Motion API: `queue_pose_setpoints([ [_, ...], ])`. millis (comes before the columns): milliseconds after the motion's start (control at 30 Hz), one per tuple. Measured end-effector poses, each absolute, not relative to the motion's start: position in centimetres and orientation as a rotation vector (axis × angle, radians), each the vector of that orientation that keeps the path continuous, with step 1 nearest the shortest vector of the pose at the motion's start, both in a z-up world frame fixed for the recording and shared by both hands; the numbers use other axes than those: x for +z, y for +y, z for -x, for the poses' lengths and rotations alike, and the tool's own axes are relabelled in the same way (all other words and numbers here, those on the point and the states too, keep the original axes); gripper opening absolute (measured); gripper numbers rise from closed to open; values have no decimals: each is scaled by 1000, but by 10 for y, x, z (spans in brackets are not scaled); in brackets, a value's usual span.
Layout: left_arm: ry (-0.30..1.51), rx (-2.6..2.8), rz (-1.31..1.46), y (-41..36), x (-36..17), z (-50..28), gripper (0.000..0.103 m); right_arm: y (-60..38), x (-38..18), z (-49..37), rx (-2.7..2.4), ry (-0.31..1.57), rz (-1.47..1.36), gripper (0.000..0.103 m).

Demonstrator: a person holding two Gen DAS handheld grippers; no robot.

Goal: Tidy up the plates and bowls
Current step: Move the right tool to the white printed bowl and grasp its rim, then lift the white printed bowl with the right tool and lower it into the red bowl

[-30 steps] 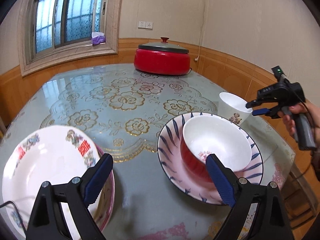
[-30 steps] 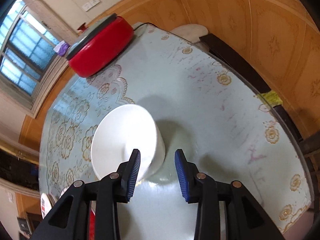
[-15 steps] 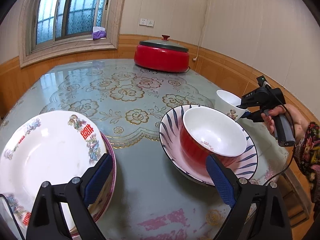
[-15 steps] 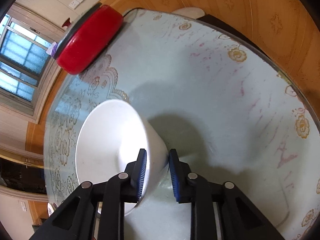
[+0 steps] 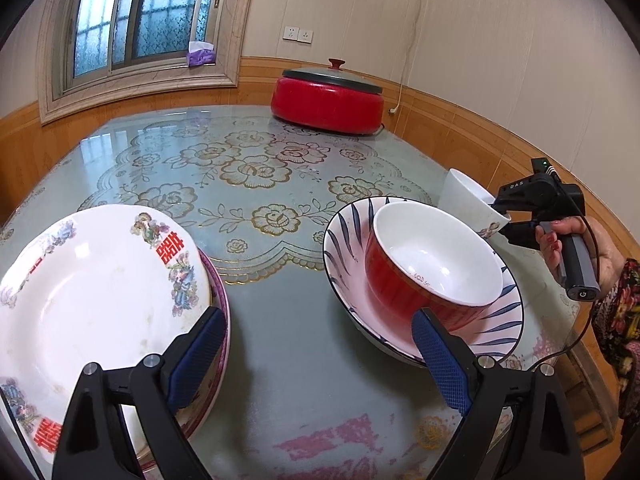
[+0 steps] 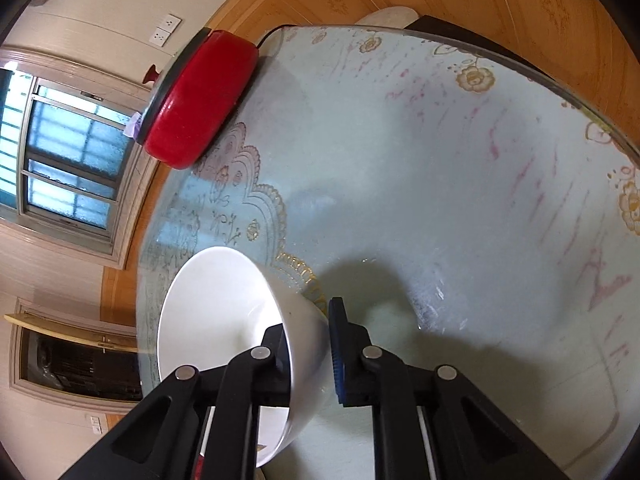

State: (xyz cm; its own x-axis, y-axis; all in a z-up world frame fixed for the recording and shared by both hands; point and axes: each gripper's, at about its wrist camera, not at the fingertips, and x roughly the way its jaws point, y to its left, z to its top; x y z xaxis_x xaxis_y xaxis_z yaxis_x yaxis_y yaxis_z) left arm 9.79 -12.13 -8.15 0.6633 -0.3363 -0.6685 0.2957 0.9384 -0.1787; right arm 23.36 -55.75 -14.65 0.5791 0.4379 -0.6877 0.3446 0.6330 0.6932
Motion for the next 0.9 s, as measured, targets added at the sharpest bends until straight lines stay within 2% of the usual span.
queue_pose_setpoints([
  [567,765,-360,39,-124,-81,-92,95,-510,-66,-211,223,894,-823,12],
  [900,755,-356,47,-116,-76,-81,95,-458,-51,-191,349,928,-763,12],
])
